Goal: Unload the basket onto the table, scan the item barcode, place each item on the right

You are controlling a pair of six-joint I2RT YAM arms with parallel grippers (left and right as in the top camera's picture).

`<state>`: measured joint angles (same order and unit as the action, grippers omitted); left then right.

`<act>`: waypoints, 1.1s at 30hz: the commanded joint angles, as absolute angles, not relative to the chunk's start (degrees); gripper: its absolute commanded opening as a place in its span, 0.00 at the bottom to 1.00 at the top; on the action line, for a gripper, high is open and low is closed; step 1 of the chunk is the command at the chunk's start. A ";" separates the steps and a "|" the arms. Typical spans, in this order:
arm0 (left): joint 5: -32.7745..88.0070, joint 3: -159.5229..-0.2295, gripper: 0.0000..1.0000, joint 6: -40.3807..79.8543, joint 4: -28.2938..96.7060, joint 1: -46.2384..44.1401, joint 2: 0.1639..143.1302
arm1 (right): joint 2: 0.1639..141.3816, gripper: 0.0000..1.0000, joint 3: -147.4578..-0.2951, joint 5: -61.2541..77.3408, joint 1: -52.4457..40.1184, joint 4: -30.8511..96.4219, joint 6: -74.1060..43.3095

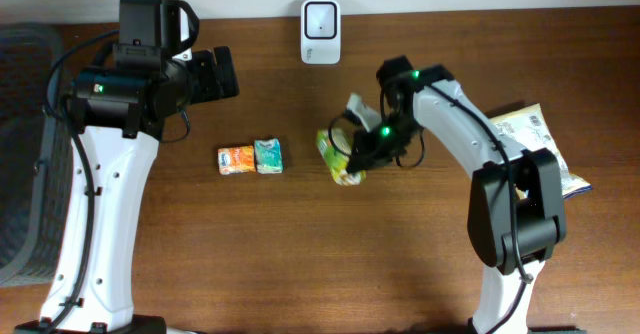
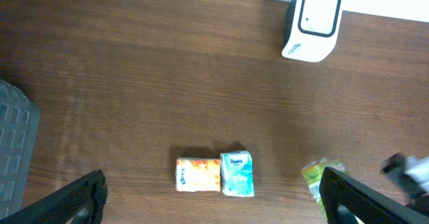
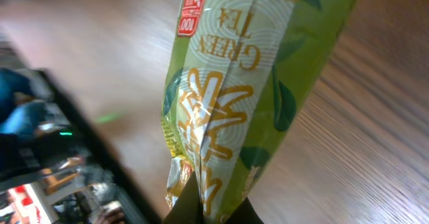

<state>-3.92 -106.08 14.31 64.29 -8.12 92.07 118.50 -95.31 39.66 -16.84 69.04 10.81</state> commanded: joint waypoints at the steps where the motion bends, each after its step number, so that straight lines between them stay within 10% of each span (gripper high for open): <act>1: -4.34 -106.32 0.99 13.58 64.40 -8.08 91.37 | 117.56 0.04 -103.66 49.32 -16.38 71.31 12.19; 14: -4.34 -106.32 0.99 13.58 64.40 -8.08 91.37 | 118.45 0.05 -93.78 16.53 -16.47 65.84 6.59; 23: -4.34 -106.32 0.99 13.58 64.40 -8.08 91.37 | 118.45 0.77 -88.82 9.02 -16.88 61.47 9.19; 33: -4.34 -106.32 0.99 13.58 64.40 -8.08 91.37 | 119.44 0.73 -87.77 17.37 -20.32 58.78 -2.28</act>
<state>-3.92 -106.08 14.31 64.31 -8.12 92.07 118.72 -88.97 15.77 -19.31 59.55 3.25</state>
